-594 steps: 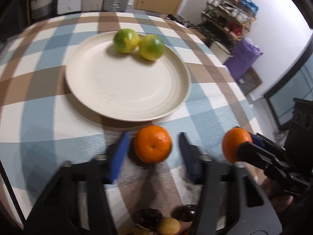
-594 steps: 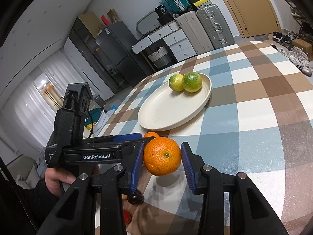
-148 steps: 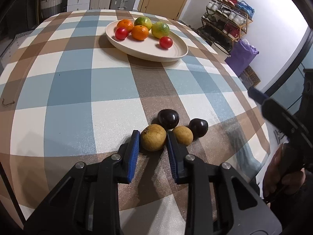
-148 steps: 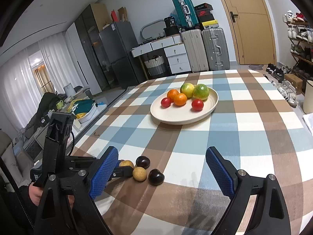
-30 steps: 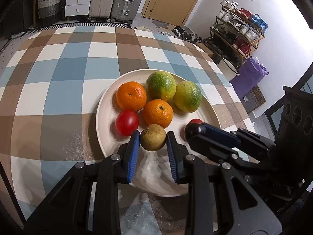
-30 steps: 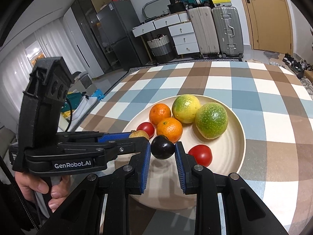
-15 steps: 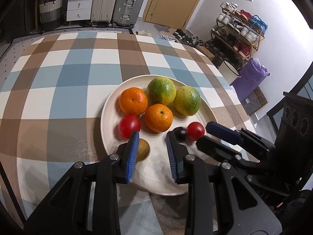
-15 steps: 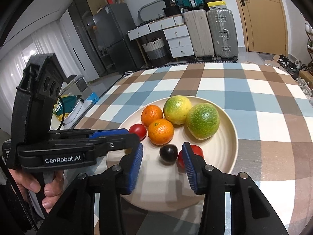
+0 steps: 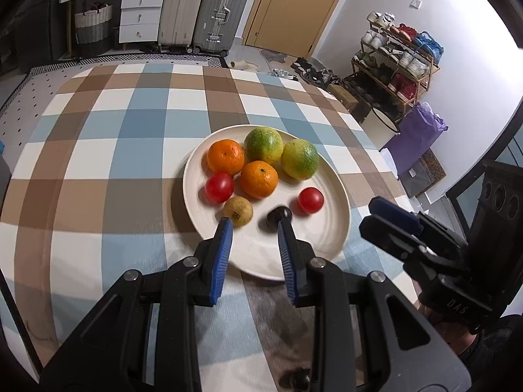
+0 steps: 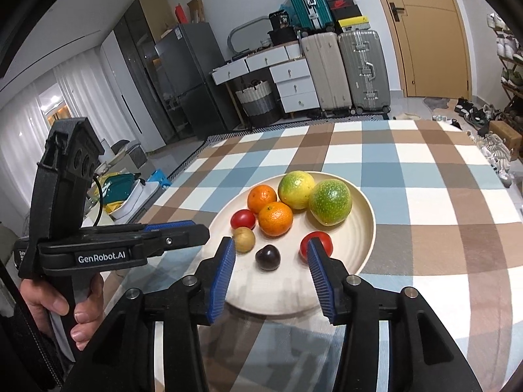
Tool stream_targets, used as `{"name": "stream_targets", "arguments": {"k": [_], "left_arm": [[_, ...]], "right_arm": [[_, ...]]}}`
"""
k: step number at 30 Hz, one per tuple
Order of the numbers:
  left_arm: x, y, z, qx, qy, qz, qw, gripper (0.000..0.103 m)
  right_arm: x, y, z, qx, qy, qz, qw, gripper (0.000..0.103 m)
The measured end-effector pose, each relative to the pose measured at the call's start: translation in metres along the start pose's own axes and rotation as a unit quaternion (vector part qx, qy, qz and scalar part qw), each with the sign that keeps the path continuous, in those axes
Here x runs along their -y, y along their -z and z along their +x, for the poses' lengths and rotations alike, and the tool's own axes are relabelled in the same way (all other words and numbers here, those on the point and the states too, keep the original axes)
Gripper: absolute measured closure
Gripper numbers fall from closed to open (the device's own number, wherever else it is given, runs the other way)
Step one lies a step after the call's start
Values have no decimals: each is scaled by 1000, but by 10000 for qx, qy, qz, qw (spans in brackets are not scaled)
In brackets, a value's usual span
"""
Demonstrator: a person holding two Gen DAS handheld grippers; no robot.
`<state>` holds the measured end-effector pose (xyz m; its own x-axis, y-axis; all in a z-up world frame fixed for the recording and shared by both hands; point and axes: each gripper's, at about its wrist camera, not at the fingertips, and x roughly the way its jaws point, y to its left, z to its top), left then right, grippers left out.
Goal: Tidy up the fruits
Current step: 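Withdraw both tools from the plate toward the last kiwi and plum, then lower the right tool onto the brown kiwi and close on it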
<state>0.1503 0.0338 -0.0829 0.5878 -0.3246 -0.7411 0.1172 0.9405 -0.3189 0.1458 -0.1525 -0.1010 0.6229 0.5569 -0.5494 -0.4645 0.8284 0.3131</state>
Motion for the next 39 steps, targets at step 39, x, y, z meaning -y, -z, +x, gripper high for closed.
{"name": "stream_targets", "arguments": {"k": [39], "left_arm": [[51,105,-140,778,-135,389,9961,38]], "right_arm": [[-71,47,-126,1045,-144,-482,9933,26]]}}
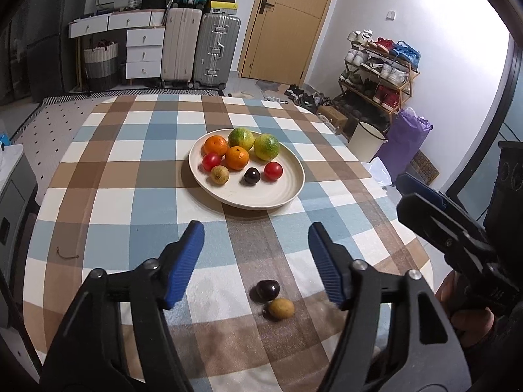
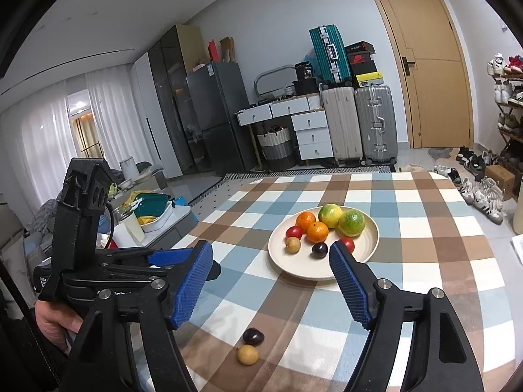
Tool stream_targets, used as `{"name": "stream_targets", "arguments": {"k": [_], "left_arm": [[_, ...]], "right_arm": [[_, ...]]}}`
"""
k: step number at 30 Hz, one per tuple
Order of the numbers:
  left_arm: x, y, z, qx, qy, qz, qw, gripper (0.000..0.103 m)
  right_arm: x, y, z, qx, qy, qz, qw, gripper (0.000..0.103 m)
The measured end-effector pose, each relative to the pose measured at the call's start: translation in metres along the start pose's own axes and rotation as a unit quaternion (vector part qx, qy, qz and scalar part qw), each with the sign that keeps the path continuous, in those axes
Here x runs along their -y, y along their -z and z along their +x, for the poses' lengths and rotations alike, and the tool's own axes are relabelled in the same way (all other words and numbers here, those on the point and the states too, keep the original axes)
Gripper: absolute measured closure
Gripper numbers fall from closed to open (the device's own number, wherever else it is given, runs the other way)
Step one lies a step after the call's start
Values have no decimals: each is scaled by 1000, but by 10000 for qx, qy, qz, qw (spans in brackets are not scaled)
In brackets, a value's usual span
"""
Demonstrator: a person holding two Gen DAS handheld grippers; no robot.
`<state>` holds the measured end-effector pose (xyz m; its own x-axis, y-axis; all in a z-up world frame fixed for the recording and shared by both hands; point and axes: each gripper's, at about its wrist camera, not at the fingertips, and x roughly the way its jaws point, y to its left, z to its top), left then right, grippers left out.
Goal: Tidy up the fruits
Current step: 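Lower the right tool onto the brown kiwi and close on it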
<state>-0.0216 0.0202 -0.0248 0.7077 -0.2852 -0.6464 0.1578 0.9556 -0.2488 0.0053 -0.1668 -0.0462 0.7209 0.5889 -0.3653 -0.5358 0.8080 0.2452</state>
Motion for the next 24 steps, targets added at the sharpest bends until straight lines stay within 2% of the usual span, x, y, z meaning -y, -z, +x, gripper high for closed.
{"name": "stream_targets", "arguments": {"k": [2,5,10,15,24], "left_arm": [[1,2,-1,-16,7,3,10000,34],[0,7,-7,35,-29,-63,10000,20],[-6,15,-15,68,-62,-170,9998,18],[-12,27,-18,75,-166,-291,9994,2],[-27,43,-17,42,-193,-450,9988,1]], "right_arm": [[-1,3,-3,-2,-20,7,10000,24],[-4,7,-9,-23,-49,-9,10000,24],[-10,16,-14,-85,-72,-59,9999,24],[-14,25,-15,-209,-102,-71,9997,24],[-16,47,-6,-514,-131,-38,9986,24]]}}
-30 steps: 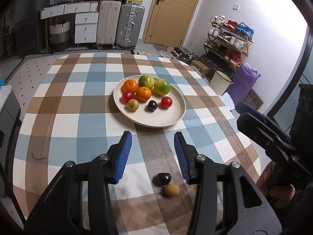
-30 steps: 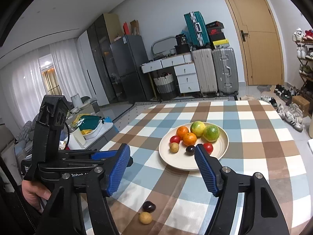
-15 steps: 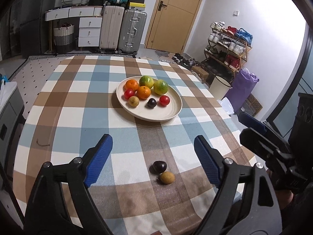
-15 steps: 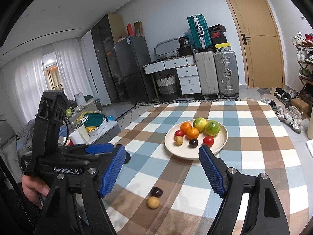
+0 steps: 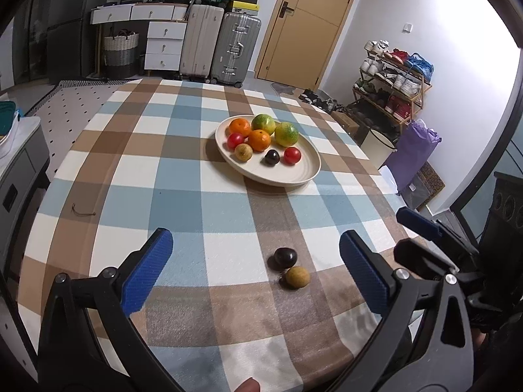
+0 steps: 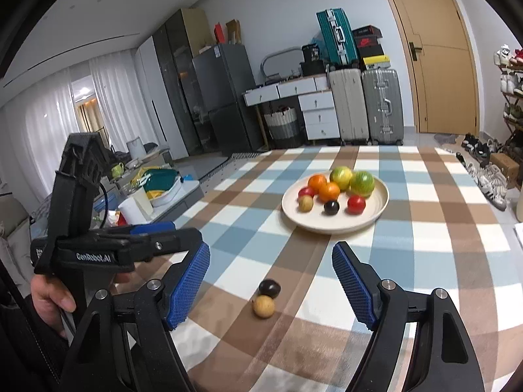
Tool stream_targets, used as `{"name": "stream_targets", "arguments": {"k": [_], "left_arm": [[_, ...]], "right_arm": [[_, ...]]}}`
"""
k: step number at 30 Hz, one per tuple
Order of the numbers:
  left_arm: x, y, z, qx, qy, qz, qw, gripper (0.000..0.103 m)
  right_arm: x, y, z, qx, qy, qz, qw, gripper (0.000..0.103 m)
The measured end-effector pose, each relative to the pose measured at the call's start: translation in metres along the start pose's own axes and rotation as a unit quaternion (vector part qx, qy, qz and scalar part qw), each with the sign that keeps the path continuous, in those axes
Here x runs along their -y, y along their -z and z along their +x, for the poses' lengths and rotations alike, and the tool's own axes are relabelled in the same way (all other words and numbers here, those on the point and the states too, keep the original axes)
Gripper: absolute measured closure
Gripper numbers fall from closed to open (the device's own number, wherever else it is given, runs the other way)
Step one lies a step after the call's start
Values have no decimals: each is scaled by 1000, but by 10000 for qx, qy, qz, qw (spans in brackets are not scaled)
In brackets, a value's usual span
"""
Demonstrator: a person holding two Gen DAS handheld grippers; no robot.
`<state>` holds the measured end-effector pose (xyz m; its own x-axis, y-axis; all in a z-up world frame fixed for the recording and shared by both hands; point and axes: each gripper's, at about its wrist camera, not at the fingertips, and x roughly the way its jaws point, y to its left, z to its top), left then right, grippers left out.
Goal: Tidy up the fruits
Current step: 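Lower the right tool onto the brown kiwi and close on it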
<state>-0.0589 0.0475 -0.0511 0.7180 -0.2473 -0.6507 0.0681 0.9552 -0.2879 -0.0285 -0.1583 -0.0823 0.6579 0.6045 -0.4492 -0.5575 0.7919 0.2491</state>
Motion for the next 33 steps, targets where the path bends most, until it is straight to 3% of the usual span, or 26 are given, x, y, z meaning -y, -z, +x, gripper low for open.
{"name": "stream_targets", "arguments": {"k": [7,19,25,33], "left_arm": [[-12,10,17,-210,-195,-142,9995,1],[-40,23,43,-512,-83,-412,9978,1],[-47,27,53,-604,-50,-453,9971,1],[-53,30,59,-664,-14,-488,9966,1]], "right_arm": [[0,13,18,-312,-50,30,9995,24],[-2,34,56,-903,-170,26,9958,24],[-8,41,71,-1126,-204,-53,9934,28],[-14,47,87,-1385,-35,-214,9901,42]]}}
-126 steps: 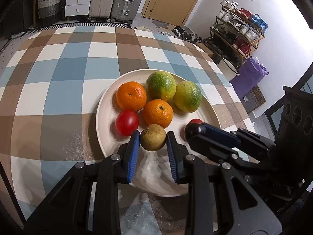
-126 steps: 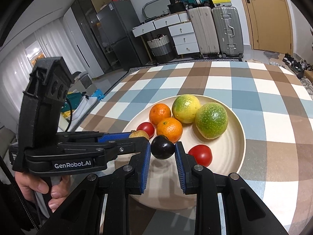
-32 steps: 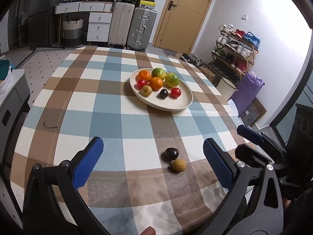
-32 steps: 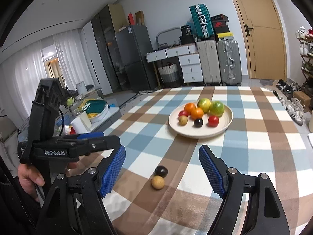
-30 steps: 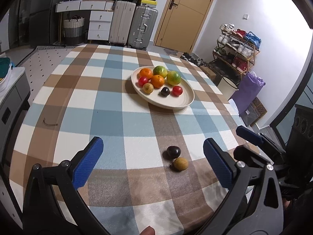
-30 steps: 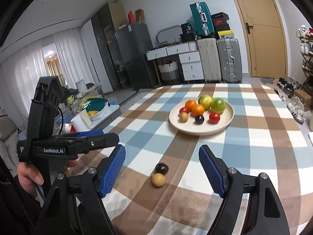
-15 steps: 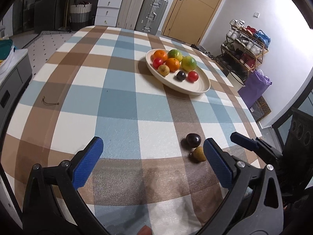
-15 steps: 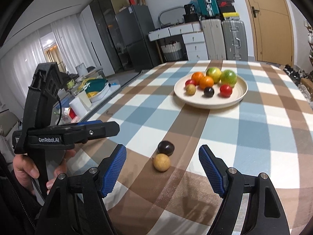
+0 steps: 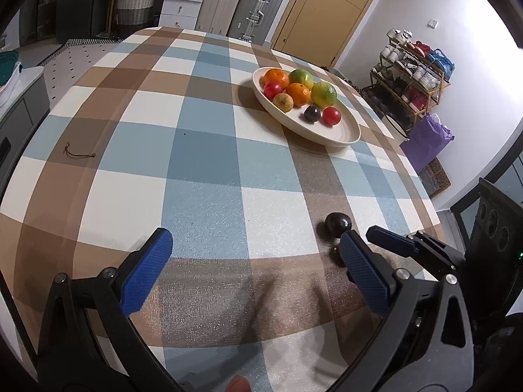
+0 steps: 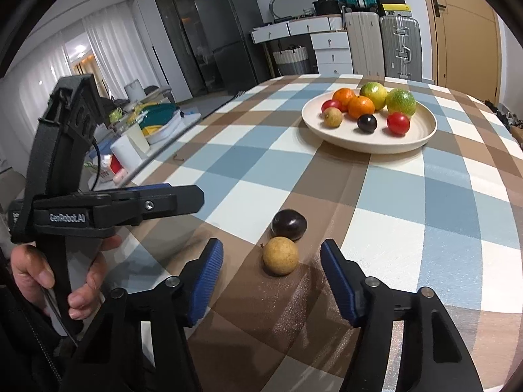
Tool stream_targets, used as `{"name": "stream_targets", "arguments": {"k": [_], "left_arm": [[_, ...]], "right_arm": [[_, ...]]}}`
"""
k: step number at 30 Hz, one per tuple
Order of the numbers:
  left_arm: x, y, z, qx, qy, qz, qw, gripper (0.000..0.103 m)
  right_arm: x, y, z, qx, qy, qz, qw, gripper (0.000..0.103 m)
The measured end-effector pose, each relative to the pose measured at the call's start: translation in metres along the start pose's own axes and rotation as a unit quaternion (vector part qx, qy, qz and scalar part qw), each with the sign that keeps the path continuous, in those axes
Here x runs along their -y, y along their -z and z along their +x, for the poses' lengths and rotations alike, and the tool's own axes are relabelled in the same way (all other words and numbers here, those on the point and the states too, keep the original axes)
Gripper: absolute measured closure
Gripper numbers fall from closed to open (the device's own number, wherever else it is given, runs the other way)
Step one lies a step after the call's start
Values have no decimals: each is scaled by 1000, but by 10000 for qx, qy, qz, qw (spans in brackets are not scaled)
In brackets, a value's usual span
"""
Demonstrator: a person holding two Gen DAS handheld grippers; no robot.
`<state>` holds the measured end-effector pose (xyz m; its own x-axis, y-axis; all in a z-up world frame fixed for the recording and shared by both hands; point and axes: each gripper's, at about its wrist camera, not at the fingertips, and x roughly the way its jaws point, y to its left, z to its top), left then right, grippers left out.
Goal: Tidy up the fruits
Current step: 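Lower the right tool onto the brown kiwi and close on it, then lift the kiwi with the right tool while the left tool grasps the dark plum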
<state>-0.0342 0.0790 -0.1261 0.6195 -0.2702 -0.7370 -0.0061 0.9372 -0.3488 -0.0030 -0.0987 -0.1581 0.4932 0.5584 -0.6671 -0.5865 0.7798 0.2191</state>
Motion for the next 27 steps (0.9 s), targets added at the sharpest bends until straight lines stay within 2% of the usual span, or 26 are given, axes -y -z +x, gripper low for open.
{"name": "stream_targets", "arguments": {"k": [4,6,7,17,27], "left_arm": [[-2,1,3,-36,-4,8,10000,1],[-2,2,2,-54,-4,13,10000,1],[-2,2,3,-58,-4,17,10000,1],[4,3,7,-150,-27,103,9998,1],[31,1,28,-428,-18,378,9984,1]], "right_arm": [[-4,0,8,-171,45,-72,9998,57],[-4,1,12,-262,34,-89,9996,77],[-4,2,14,-262,22,-103,9996,78],[4,4,-2,-80,-59,25,9999,78],[32,5,-33,295,10,356,9989,78]]}}
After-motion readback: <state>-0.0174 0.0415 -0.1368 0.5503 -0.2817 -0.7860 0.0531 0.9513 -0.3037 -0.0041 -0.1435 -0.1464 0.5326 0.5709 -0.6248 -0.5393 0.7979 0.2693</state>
